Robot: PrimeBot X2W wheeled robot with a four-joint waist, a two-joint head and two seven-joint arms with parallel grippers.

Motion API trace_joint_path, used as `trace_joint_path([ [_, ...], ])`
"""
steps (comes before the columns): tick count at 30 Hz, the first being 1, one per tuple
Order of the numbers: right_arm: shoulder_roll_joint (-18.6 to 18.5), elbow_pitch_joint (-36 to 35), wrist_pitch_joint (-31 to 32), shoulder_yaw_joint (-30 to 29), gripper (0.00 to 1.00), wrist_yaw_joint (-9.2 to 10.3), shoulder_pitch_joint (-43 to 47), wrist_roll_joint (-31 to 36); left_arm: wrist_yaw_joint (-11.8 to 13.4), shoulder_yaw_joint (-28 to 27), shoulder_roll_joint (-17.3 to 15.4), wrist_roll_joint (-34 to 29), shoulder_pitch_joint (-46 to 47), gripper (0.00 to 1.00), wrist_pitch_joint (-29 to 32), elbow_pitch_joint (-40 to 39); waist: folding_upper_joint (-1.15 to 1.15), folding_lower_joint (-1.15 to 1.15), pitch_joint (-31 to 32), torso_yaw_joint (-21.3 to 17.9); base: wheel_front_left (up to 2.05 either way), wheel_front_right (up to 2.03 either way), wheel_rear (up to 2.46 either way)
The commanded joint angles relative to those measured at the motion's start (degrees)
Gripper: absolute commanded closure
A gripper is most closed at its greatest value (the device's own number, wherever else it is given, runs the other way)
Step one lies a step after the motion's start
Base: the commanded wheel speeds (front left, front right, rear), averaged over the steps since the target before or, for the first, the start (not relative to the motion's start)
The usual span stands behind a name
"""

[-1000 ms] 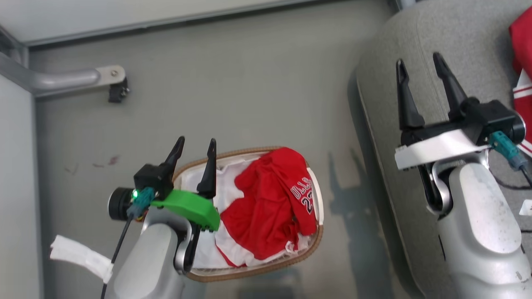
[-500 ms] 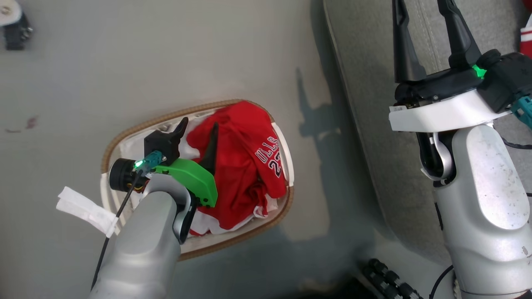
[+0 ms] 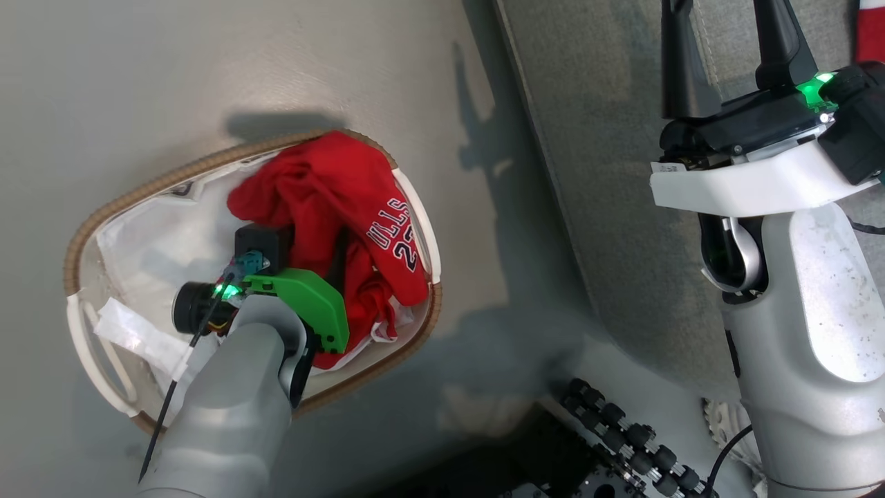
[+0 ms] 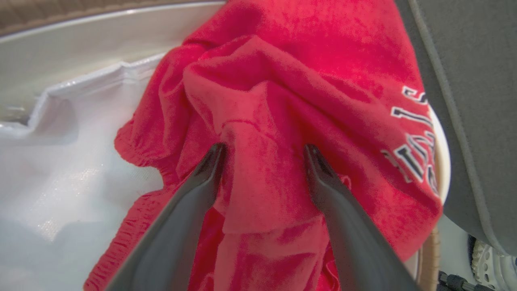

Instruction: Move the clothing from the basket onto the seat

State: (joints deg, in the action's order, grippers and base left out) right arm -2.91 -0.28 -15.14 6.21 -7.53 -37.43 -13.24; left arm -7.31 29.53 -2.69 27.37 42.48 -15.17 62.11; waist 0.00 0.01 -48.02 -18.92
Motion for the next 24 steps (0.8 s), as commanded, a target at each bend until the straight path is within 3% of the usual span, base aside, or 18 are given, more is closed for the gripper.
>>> trace_joint_path([
  [1, -0.07, -0.37, -0.01, 0.12, 0.0, 0.08, -0.79, -0.36, -0.25, 0.89, -0.43, 1.34, 1.13, 0.0, 0.5, 0.82, 0.0, -0.01, -1.35, -1.25, 0.0, 0.0, 0.0],
  [3, -0.07, -0.36, -0.01, 0.23, 0.0, 0.08, -0.82, -0.21, -0.25, 2.92, -0.39, 3.78, 1.22, 0.0, 1.7, 1.07, 0.0, -0.01, -1.47, -1.33, 0.0, 0.0, 0.0],
  [4, -0.09, -0.3, -0.01, 0.22, 0.0, 0.08, -0.85, -0.08, -0.25, 3.71, -0.43, 4.43, 1.39, 0.23, 2.08, 1.24, 0.0, -0.01, -1.47, -1.3, 0.0, 0.0, 0.0],
  [5, -0.07, -0.1, -0.01, 0.26, 0.0, 0.08, -0.92, 0.12, -0.25, 4.84, -0.44, 5.53, 1.47, 1.0, 2.43, 1.32, 0.0, -0.01, -1.35, -1.22, 0.0, 0.0, 0.0],
  [17, -0.11, 3.45, -0.02, 0.43, 0.0, 0.08, 1.1, 2.11, -0.25, 10.47, -0.4, 11.8, -0.95, 1.0, 0.08, 1.63, 0.0, -0.01, 6.93, 3.24, 0.0, 0.0, 0.0],
  [24, -0.14, 6.31, -0.01, -0.47, 0.0, 0.08, 4.37, 3.82, -0.26, 6.11, -0.71, 10.85, -5.57, 1.0, -0.03, -4.9, 0.0, -0.01, 15.07, 8.07, 0.0, 0.0, 0.0],
])
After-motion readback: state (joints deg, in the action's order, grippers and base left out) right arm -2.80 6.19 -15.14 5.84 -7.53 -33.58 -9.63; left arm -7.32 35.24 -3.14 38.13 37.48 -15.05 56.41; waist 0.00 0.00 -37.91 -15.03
